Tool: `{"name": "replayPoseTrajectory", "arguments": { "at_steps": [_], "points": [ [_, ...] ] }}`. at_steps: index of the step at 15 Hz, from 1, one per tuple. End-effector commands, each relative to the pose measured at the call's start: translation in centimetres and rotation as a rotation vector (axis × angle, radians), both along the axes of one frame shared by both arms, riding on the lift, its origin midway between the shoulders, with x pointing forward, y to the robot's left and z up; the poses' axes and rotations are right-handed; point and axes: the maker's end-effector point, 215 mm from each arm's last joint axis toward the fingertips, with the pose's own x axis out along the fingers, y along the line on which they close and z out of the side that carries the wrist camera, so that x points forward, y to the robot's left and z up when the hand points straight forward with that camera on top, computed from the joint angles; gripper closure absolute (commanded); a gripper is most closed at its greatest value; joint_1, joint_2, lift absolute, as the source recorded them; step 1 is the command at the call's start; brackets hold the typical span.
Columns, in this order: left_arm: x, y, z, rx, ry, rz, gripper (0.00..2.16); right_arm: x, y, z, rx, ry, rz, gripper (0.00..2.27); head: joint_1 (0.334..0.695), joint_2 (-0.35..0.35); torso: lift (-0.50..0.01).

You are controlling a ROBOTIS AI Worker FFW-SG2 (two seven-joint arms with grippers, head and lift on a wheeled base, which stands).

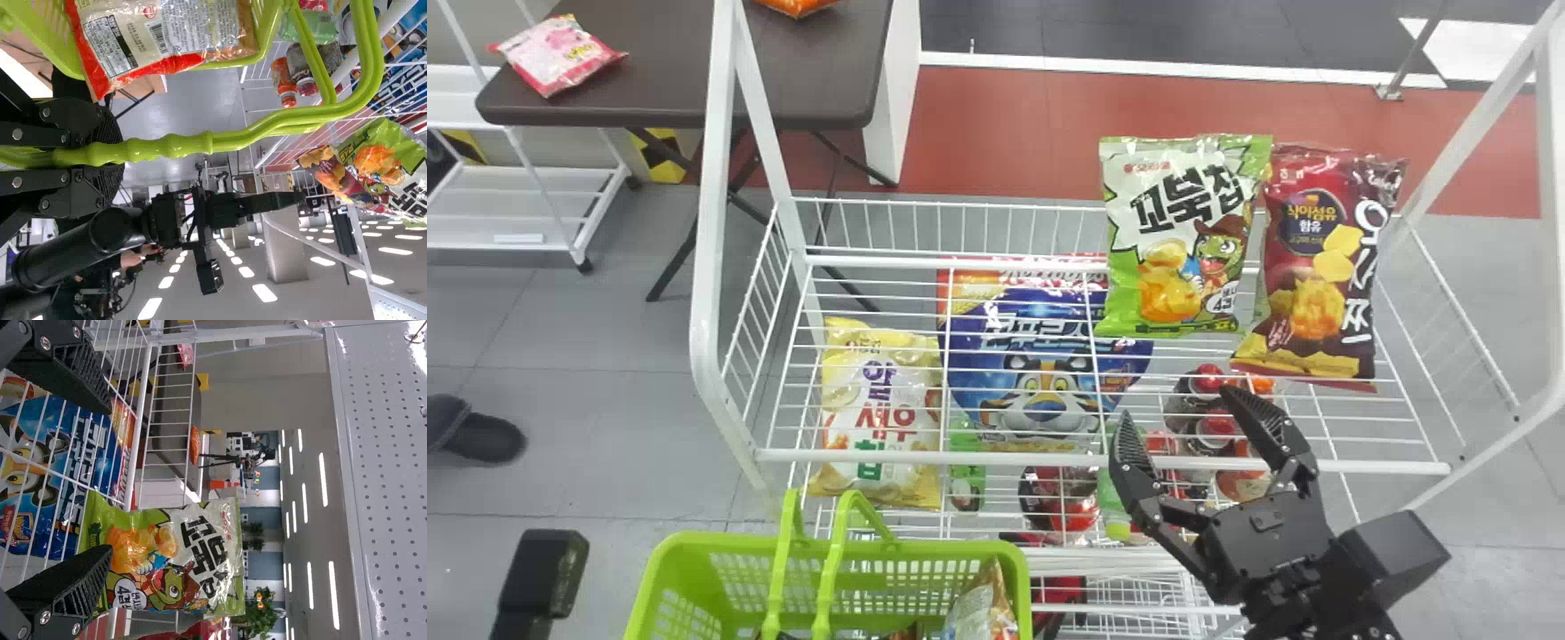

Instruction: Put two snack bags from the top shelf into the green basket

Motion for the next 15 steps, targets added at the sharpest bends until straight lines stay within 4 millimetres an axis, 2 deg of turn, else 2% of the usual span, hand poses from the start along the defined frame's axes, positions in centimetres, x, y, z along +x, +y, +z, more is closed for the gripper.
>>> {"name": "replayPoseTrajectory", "arguments": {
  "at_steps": [1, 15],
  "points": [
    [-0.19, 0.04, -0.04, -0.001, 0.014, 0.001, 2.15, 0.02, 0.01, -0.04, 0.000, 0.003, 0.000, 0.08, 0.695, -0.049, -0.001],
    [-0.17, -0.04, -0.02, -0.003, 0.014, 0.003, 2.15, -0.13, 0.51, -0.47, 0.008, 0.020, 0.006, 0.08, 0.695, -0.041, -0.001]
  ]
}}
